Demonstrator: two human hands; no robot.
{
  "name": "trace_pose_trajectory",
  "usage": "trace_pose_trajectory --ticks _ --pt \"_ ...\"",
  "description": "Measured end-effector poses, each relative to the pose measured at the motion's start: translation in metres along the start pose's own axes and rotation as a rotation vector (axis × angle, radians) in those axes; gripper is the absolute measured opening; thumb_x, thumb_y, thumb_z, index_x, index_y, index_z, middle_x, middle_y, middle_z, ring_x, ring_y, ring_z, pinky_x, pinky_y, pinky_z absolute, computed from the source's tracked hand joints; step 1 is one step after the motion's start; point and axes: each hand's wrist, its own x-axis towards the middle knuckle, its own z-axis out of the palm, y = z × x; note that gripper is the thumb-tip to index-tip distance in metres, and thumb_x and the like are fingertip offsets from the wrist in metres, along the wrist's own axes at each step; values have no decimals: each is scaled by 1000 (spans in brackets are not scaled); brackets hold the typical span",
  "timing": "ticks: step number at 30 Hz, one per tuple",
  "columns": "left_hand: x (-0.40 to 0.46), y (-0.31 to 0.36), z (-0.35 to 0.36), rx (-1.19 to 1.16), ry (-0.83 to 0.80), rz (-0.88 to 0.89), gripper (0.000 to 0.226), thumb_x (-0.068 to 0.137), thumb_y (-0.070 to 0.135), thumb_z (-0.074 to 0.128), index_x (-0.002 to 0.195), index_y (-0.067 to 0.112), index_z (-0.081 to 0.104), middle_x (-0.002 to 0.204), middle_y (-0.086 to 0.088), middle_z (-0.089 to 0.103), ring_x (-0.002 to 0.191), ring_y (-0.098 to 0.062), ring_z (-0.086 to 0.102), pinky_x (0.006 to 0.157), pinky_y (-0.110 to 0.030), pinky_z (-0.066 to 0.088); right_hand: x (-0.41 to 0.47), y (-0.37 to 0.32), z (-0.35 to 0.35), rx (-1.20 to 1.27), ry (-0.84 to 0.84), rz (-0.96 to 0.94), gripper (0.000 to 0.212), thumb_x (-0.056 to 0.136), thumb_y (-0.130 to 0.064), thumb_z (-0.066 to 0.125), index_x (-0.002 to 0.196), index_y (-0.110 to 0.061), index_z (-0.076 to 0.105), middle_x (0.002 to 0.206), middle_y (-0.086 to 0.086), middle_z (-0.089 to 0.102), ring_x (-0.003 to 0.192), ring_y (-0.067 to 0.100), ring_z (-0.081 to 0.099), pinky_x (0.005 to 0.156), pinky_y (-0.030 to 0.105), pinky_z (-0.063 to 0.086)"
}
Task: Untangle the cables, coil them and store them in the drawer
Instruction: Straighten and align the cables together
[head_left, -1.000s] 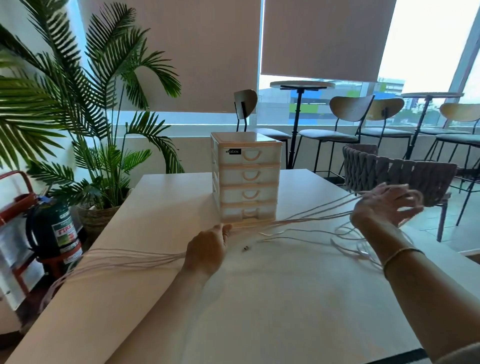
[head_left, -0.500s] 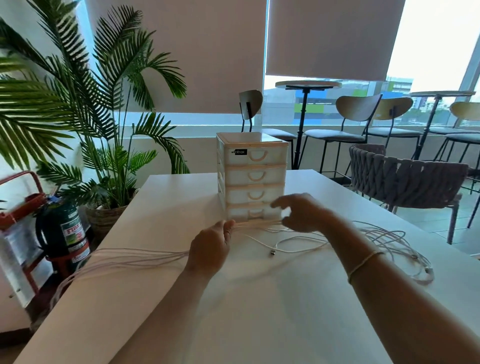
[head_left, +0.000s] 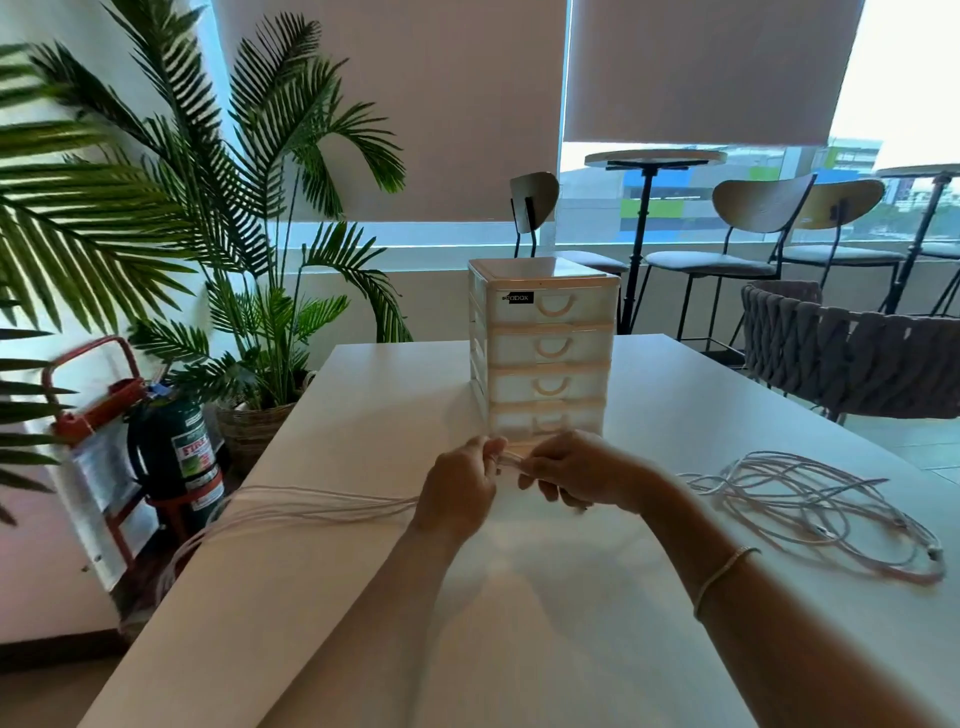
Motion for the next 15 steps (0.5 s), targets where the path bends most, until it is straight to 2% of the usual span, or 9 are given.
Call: trace_pose_trajectory --ticks 3,7,9,11,13,15 --pt "-1 4 -2 -51 -68 35 28 97 17 41 114 4 60 106 -15 69 99 -29 64 86 -30 46 6 4 -3 -147 144 -70 31 97 -21 44 70 -24 60 59 -10 48 53 8 41 53 21 33" --pt "-5 10 -4 -63 -161 118 29 99 21 40 110 3 60 96 -14 70 94 -29 64 79 -28 43 13 13 4 -250 399 -115 26 97 -18 42 98 -11 67 81 -7 54 79 14 49 69 24 34" --pt "-4 7 -3 -44 -142 97 30 99 22 41 111 3 60 98 -15 70 95 -30 64 80 -30 43 10 15 7 -278 388 -136 26 97 -18 42 97 -10 67 82 -4 54 77 16 50 66 25 35" --pt "-1 4 -4 -29 -106 45 31 98 25 41 112 5 61 101 -15 69 97 -31 63 81 -30 43 4 15 8 -291 267 -157 26 97 -17 42 91 -11 66 75 -5 53 68 13 48 59 20 36" --pt "0 4 -4 -52 -101 18 31 98 24 43 115 6 61 105 -13 69 100 -28 62 82 -25 41 -1 13 5 -282 156 -157 24 97 -16 42 86 -16 64 73 -7 52 63 7 47 58 16 38" --pt "-1 8 -5 -110 -138 5 27 98 19 44 113 7 62 100 -8 68 91 -21 61 74 -15 38 -2 13 0 -277 168 -144 25 97 -16 41 87 -14 64 82 1 60 68 13 52 64 24 45"
